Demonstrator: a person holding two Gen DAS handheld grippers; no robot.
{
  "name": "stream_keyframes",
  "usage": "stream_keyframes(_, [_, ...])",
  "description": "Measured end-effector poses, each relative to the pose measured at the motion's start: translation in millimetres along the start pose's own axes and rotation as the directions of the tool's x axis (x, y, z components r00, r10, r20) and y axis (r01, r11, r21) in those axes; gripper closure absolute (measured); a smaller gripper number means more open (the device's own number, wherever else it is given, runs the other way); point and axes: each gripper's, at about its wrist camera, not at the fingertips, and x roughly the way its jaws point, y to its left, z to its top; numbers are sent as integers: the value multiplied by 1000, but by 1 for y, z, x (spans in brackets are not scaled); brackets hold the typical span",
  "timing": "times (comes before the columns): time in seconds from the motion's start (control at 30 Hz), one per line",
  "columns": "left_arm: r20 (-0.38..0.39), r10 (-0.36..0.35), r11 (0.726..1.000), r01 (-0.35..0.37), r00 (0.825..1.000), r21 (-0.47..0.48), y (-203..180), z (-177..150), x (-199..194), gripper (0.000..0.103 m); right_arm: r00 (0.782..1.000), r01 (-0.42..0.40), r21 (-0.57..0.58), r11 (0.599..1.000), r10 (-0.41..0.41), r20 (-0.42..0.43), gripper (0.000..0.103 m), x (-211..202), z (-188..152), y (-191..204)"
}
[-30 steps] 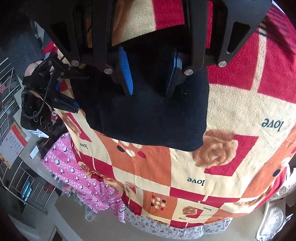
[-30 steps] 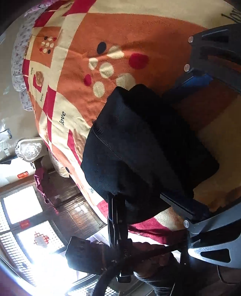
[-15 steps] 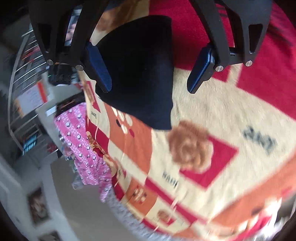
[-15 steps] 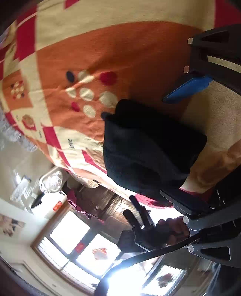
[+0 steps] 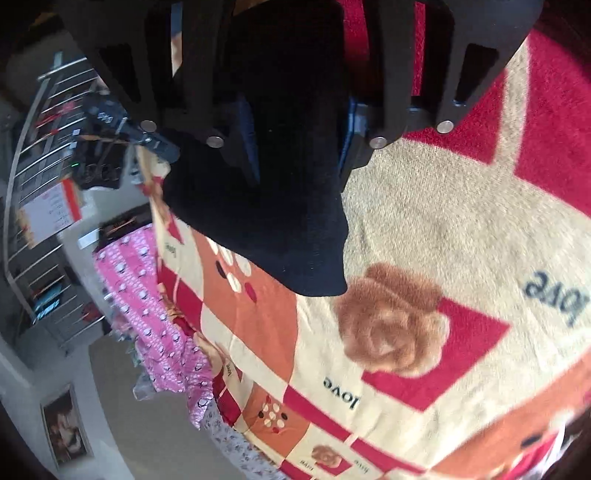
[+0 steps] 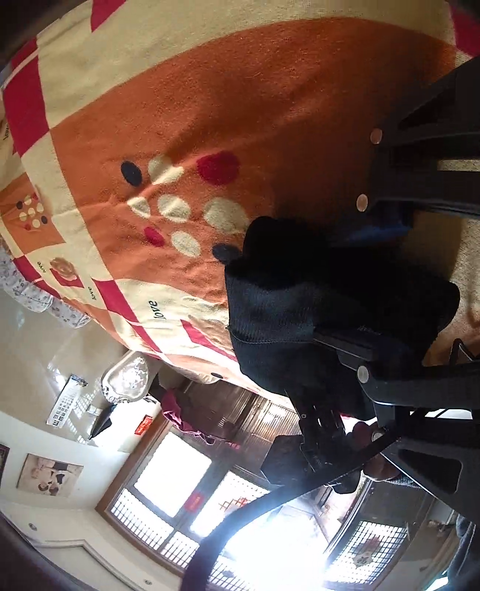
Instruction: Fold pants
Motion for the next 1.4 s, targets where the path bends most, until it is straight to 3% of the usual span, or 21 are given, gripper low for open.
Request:
stream_keyframes(0.1, [54,72,992,-77,996,97,-26,4,-6,71,998,62,-86,994,-60,23,76,-9,3,17])
stream_keyframes(0.23, [64,34,987,-44,997,152,-56,31,5,72,995,87,-113,990,-80,62,77,-33,25,22])
stream_keyframes(0.4, [45,62,979,-69,997,193,-82,68,53,71,991,114,-74,991,-107,82,77,-53,76,-5])
stream_keyframes(0.5, [21,133,969,-134,991,206,-79,71,89,70,990,135,-64,989,-132,45,76,-42,95,-31])
stream_keyframes(0.57, [28,204,953,-205,979,225,-75,67,110,54,977,212,-65,975,-210,40,76,-30,98,-51])
stream_keyframes(0.6, [73,203,950,-215,976,226,-74,63,107,48,972,232,-58,971,-230,43,65,-25,96,-62])
stream_keyframes(0.63, [115,198,947,-220,974,233,-72,58,102,35,978,198,-40,979,-195,67,60,-28,93,-69])
stream_keyframes(0.73, [138,206,935,-237,969,264,-71,51,94,33,977,170,-31,985,-164,139,58,-45,82,-74])
stream_keyframes(0.83, [234,257,906,-318,937,278,-83,43,72,33,948,191,-82,978,-162,275,58,-76,67,-58])
stream_keyframes(0.9, [293,292,882,-375,910,286,-94,34,58,33,921,263,-160,951,-197,337,58,-91,55,-36])
stream_keyframes(0.97, [288,356,854,-435,889,285,-104,28,58,33,892,361,-266,894,-248,377,58,-95,38,-11])
stream_keyframes(1.07, [218,394,839,-447,893,311,-118,10,63,33,855,472,-387,792,-304,420,58,-91,8,17])
stream_keyframes(1.17, [209,432,823,-478,878,307,-127,-11,61,33,812,546,-471,693,-299,502,58,-90,-19,43])
stream_keyframes(1.27, [215,433,813,-482,876,327,-137,-25,57,33,793,585,-495,643,-324,516,51,-79,-27,49])
stream_keyframes(1.4, [209,446,804,-492,870,333,-140,-33,55,33,781,611,-507,607,-360,510,49,-65,-25,51])
